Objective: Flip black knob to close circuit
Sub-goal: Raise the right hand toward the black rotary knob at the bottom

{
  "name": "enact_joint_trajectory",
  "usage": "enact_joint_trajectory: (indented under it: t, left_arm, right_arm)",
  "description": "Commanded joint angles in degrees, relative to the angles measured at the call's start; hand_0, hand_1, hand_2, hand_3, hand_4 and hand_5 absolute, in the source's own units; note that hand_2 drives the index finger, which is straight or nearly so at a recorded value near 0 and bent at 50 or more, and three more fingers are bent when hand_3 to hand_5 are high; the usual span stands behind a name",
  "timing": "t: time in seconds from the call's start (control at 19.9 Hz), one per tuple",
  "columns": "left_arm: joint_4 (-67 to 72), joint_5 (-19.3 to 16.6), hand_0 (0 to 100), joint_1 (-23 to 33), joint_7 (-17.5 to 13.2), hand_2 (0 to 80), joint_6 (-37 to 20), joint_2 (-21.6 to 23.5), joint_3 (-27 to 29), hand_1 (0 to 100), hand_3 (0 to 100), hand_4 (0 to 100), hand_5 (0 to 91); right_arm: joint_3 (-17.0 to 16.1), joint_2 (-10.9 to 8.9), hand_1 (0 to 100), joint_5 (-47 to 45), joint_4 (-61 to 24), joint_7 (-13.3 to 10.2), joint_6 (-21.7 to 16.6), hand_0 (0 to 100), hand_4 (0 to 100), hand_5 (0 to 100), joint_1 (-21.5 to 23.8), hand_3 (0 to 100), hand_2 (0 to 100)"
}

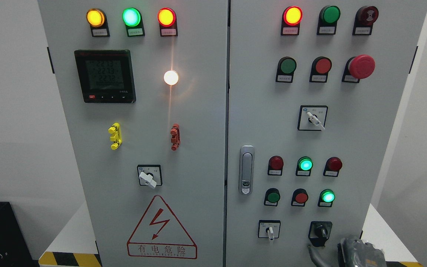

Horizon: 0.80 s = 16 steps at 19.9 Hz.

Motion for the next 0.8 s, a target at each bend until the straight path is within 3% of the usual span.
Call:
enact_joint_trajectory:
  t: [0.0, 0.15, 0.75]
  left_arm:
    - [0.0, 0.0, 12, 0.0, -0.1, 0.0, 0.0, 0.0, 0.0, 56, 0, 0, 0.0]
    - [0.0, 0.0, 12, 0.0, 0.0, 0.0, 0.0, 0.0, 0.0, 56, 0, 0, 0.0]
    - [0.0, 0.0, 12, 0.0, -0.1, 0.0, 0.0, 0.0, 0.0, 56, 0, 0, 0.0]
  right_arm:
    - [0.0, -0.10, 0, 0.2, -1.7, 0.3, 0.2, 0, 100, 100, -0.6, 100, 98]
    - [0.0, 0.07, 0, 0.2, -1.9, 1.8, 0.9, 0, 100, 100, -1.0, 100, 98]
    - [0.0, -0.01, 0, 0.7, -1.5, 2.0, 1.2, 0, 100, 100, -1.8, 100, 99]
